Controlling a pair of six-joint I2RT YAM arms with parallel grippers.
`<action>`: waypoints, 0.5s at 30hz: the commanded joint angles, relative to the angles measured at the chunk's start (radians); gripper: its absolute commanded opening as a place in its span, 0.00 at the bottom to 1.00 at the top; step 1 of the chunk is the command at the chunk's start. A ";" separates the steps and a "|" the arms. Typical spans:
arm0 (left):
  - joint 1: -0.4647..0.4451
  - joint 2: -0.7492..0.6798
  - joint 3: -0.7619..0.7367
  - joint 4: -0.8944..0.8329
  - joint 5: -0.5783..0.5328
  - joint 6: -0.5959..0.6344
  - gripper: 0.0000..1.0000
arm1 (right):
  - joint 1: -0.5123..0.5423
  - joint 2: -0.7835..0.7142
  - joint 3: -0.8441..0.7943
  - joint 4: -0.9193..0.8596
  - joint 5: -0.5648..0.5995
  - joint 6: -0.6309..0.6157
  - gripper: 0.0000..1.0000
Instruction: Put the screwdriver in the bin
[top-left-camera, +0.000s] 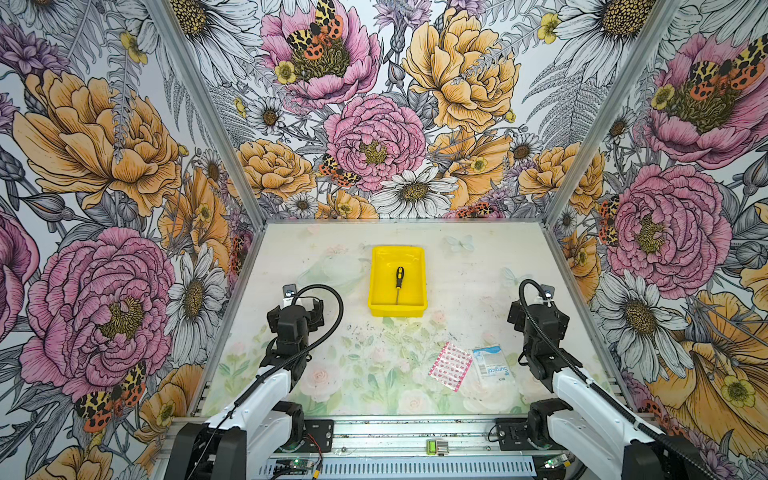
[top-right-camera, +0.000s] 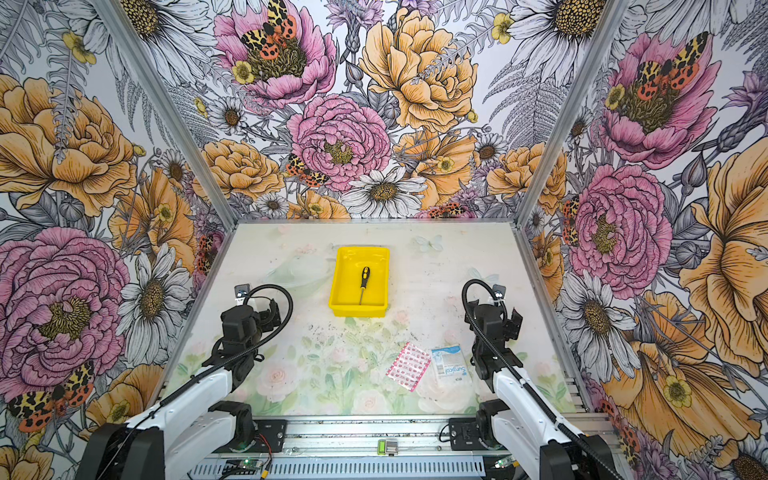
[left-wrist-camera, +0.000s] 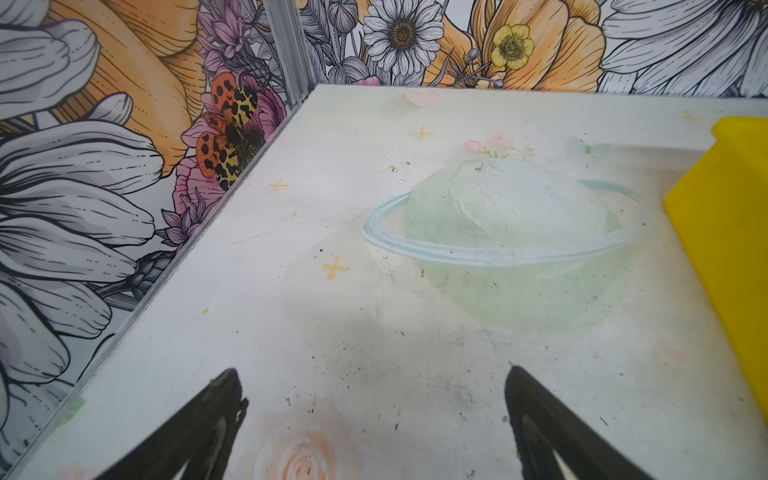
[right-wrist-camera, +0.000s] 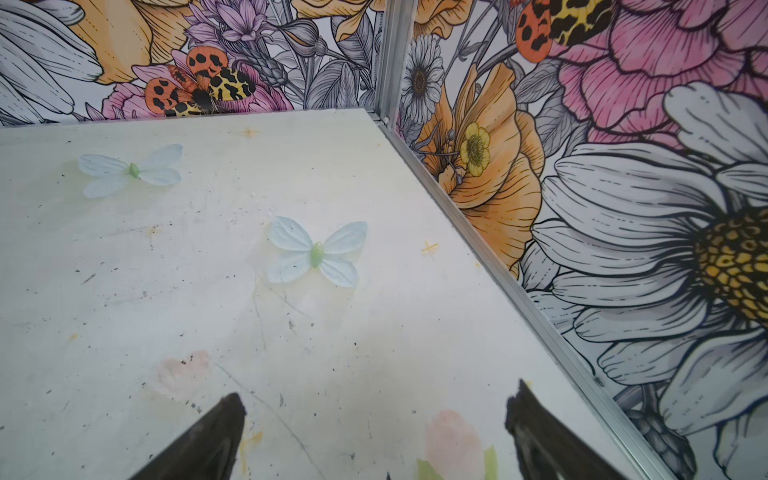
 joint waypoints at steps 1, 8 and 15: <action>0.018 0.073 0.026 0.226 0.080 0.038 0.98 | -0.033 0.055 0.016 0.135 -0.080 -0.022 1.00; 0.051 0.278 0.087 0.421 0.110 0.063 0.99 | -0.071 0.187 0.071 0.191 -0.167 -0.024 0.99; 0.071 0.407 0.099 0.583 0.135 0.059 0.99 | -0.104 0.307 0.106 0.317 -0.189 -0.006 1.00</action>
